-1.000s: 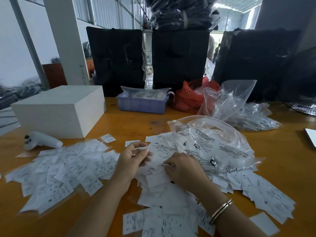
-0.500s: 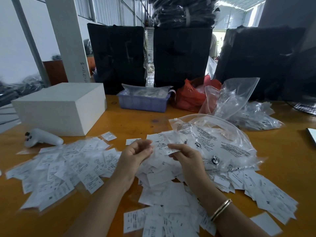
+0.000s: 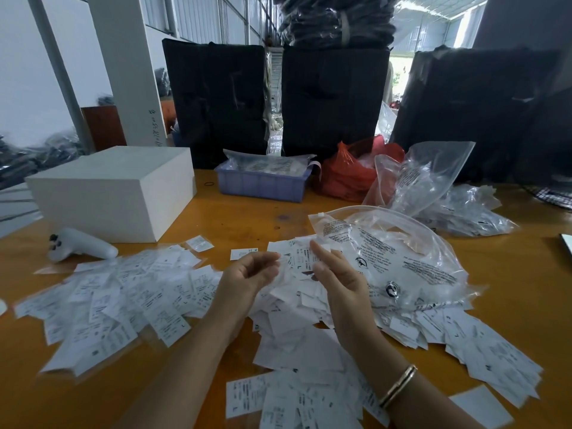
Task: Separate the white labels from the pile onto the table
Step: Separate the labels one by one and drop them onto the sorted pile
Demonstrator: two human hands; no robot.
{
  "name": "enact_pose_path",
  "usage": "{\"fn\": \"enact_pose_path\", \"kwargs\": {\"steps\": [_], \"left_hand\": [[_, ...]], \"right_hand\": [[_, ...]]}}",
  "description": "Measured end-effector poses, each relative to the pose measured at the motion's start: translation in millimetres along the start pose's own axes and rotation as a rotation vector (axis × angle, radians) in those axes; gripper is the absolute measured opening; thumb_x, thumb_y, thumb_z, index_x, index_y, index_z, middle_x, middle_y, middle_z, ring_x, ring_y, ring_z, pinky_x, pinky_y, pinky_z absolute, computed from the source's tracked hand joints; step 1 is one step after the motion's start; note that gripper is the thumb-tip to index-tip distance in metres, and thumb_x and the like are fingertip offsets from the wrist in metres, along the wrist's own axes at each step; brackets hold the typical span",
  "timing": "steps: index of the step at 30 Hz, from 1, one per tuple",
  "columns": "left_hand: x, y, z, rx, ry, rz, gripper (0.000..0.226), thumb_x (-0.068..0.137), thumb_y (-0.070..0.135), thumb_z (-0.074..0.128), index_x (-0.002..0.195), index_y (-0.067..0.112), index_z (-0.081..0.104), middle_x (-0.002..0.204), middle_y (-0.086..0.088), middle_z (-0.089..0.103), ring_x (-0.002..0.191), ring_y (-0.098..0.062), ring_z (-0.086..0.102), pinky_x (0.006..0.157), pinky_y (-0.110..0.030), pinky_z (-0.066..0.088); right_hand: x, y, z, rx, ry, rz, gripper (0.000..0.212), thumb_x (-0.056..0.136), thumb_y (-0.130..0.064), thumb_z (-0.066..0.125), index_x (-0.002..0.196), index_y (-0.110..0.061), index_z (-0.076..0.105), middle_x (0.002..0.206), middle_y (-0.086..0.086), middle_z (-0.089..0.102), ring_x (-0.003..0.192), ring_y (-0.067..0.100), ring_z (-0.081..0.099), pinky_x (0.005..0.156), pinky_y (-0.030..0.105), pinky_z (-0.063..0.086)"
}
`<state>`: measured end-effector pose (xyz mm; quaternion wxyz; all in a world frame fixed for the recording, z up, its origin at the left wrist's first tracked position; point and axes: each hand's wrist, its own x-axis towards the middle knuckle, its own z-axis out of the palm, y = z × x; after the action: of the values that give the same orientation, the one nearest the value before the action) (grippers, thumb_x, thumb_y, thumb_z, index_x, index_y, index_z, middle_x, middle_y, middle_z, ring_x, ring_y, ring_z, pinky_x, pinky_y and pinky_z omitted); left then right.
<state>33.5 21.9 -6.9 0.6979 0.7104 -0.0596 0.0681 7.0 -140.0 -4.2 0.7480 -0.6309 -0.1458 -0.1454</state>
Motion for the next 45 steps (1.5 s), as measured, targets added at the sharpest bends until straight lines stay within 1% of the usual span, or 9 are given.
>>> {"fn": "enact_pose_path", "kwargs": {"steps": [4, 11, 15, 23, 25, 28, 33, 42, 45], "left_hand": [[1.3, -1.2, 0.9, -0.021, 0.007, -0.007, 0.014, 0.087, 0.022, 0.068, 0.091, 0.034, 0.071, 0.088, 0.025, 0.07, 0.086, 0.009, 0.063, 0.061, -0.006, 0.048], [3.0, -3.9, 0.4, -0.078, 0.02, 0.0, 0.016, 0.087, 0.016, 0.066, 0.092, 0.03, 0.071, 0.089, 0.017, 0.072, 0.087, 0.002, 0.066, 0.065, -0.011, 0.051], [3.1, -4.7, -0.5, -0.147, 0.016, -0.003, 0.017, 0.092, 0.009, 0.058, 0.095, 0.021, 0.07, 0.089, 0.006, 0.074, 0.087, -0.008, 0.07, 0.07, -0.015, 0.053], [2.8, -5.4, -2.1, -0.161, 0.028, 0.005, 0.014, 0.094, 0.021, 0.055, 0.098, 0.022, 0.069, 0.089, 0.001, 0.075, 0.086, -0.013, 0.071, 0.067, -0.017, 0.054], [1.6, -4.2, -2.1, -0.175, 0.009, 0.003, 0.014, 0.091, 0.025, 0.058, 0.1, 0.021, 0.068, 0.09, 0.002, 0.075, 0.086, -0.012, 0.071, 0.067, -0.017, 0.054], [-0.4, -0.6, 0.0, -0.197, -0.054, -0.012, 0.033, 0.074, 0.038, 0.067, 0.102, 0.022, 0.067, 0.09, 0.004, 0.075, 0.086, -0.011, 0.071, 0.068, -0.016, 0.054], [-0.8, -0.7, 2.4, -0.112, -0.02, -0.003, 0.017, 0.087, 0.017, 0.066, 0.101, 0.026, 0.066, 0.083, 0.011, 0.072, 0.08, -0.005, 0.069, 0.064, -0.014, 0.052], [-1.5, 0.6, 0.9, -0.197, 0.051, -0.018, 0.011, 0.085, 0.023, 0.068, 0.088, 0.032, 0.072, 0.087, 0.008, 0.074, 0.081, -0.005, 0.069, 0.06, -0.015, 0.052], [-1.0, 0.4, 0.8, -0.198, 0.077, -0.02, 0.009, 0.086, 0.022, 0.066, 0.091, 0.029, 0.071, 0.087, 0.007, 0.074, 0.082, -0.006, 0.07, 0.06, -0.015, 0.052]], "right_hand": [[2.6, 1.9, 1.8, -0.13, 0.032, -0.046, 0.042, 0.089, 0.002, 0.058, 0.11, -0.034, 0.065, 0.077, -0.015, 0.054, 0.073, 0.001, 0.052, 0.074, 0.014, 0.047], [2.6, 5.9, 3.9, -0.413, -0.003, -0.177, 0.052, 0.086, 0.006, 0.061, 0.107, -0.041, 0.059, 0.073, -0.025, 0.055, 0.069, 0.001, 0.05, 0.065, 0.013, 0.041], [2.9, 7.2, 2.4, -0.378, 0.029, -0.134, 0.047, 0.088, 0.006, 0.058, 0.106, -0.037, 0.061, 0.073, -0.027, 0.058, 0.069, -0.003, 0.053, 0.066, 0.011, 0.042], [4.1, 6.3, 2.3, -0.254, 0.063, -0.069, 0.048, 0.088, 0.006, 0.058, 0.098, -0.041, 0.066, 0.075, -0.014, 0.065, 0.074, -0.001, 0.061, 0.072, 0.013, 0.048], [4.0, 6.7, 2.8, -0.274, 0.051, -0.069, 0.048, 0.087, 0.005, 0.06, 0.098, -0.042, 0.066, 0.075, -0.014, 0.065, 0.075, -0.001, 0.061, 0.072, 0.014, 0.049], [3.1, 6.6, 3.4, -0.293, 0.044, -0.064, 0.047, 0.086, 0.004, 0.062, 0.099, -0.042, 0.066, 0.077, -0.012, 0.064, 0.076, 0.002, 0.062, 0.074, 0.016, 0.05], [1.9, 3.2, 5.0, -0.265, 0.026, -0.019, 0.041, 0.087, 0.002, 0.061, 0.099, -0.037, 0.067, 0.08, -0.008, 0.066, 0.076, 0.001, 0.063, 0.074, 0.016, 0.05], [0.1, 0.3, 4.5, -0.203, 0.045, -0.001, 0.04, 0.089, 0.002, 0.058, 0.096, -0.036, 0.069, 0.08, -0.007, 0.07, 0.073, 0.0, 0.064, 0.07, 0.014, 0.049], [-1.3, 0.4, 4.4, -0.212, 0.025, -0.013, 0.042, 0.089, 0.002, 0.059, 0.094, -0.039, 0.07, 0.082, -0.007, 0.071, 0.076, 0.003, 0.066, 0.07, 0.014, 0.05]]}}
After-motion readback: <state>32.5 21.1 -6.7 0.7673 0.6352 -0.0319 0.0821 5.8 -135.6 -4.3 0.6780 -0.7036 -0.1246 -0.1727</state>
